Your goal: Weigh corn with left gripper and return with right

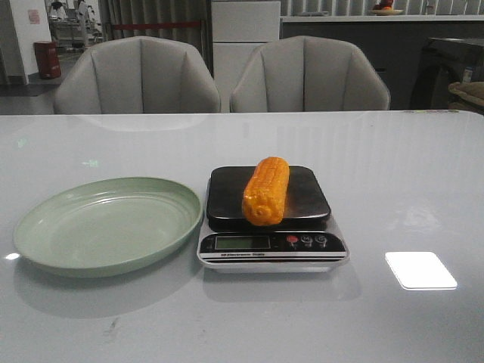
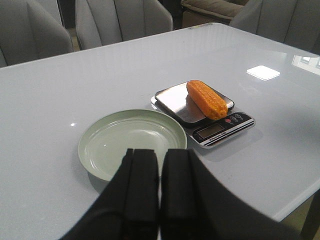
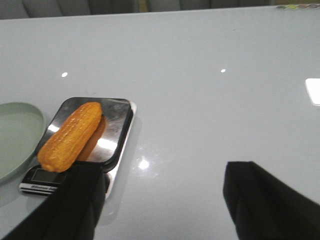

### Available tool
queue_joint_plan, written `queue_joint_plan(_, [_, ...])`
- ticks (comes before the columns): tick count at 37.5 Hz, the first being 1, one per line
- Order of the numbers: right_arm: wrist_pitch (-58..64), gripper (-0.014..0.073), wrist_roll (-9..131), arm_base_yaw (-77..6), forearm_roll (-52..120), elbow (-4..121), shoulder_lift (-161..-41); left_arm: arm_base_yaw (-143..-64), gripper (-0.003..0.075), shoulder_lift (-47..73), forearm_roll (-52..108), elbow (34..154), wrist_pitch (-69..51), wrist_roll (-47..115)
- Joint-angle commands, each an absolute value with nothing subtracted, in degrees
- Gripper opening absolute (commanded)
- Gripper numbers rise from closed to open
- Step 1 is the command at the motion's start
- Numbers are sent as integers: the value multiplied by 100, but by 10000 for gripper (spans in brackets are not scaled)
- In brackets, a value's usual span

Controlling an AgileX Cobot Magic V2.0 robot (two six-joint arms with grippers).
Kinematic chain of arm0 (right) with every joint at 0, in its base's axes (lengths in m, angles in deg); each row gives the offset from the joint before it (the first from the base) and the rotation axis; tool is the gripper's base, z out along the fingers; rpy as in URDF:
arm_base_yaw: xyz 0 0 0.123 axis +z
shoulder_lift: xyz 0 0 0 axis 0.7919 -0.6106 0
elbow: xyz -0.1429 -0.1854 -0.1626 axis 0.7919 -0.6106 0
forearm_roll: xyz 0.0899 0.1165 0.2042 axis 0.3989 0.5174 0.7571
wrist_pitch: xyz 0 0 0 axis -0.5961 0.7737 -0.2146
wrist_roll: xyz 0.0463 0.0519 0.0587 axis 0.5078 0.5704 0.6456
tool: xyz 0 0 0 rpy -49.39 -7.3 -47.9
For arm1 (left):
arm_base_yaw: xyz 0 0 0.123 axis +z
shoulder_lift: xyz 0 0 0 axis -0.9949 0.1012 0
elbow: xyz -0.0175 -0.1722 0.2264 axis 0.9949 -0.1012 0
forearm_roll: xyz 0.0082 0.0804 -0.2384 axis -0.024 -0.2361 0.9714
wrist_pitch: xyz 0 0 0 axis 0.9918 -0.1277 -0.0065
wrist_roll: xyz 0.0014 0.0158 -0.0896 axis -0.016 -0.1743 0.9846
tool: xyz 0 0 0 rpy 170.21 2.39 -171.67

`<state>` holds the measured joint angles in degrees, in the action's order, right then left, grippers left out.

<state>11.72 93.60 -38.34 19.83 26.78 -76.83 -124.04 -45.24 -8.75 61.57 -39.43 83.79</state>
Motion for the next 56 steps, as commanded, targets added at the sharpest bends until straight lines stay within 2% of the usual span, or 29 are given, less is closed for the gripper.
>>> queue_joint_plan(1, [951, 601, 9321, -3391, 2018, 3386, -8412, -12395, 114, -4537, -895, 6285, -3512, 8383])
queue_joint_plan(10, [1810, 601, 9511, -2480, 2101, 5108, -10525, -12395, 114, -4537, -895, 6285, -3512, 8383])
queue_joint_plan(20, [2827, 601, 10259, -2153, 1918, 7005, -12572, -12395, 114, -4537, -895, 6285, -3512, 8383])
queue_joint_plan(30, [3813, 601, 11618, -1821, 1289, 8563, -14224, -12395, 114, -4537, -895, 6285, -3512, 8383])
queue_joint_plan(46, [4566, 595, 12704, -1794, 1282, 9166, -15456, -12395, 114, -4537, -895, 6285, -3512, 8383])
queue_joint_plan(49, [4591, 526, 12704, -1782, 1353, 9166, -15542, -12395, 114, -4537, -895, 6285, -3512, 8383])
queue_joint_plan(56, [4578, 254, 12704, -1677, 1390, 9256, -15605, -12395, 114, -4537, -895, 6285, -3512, 8383])
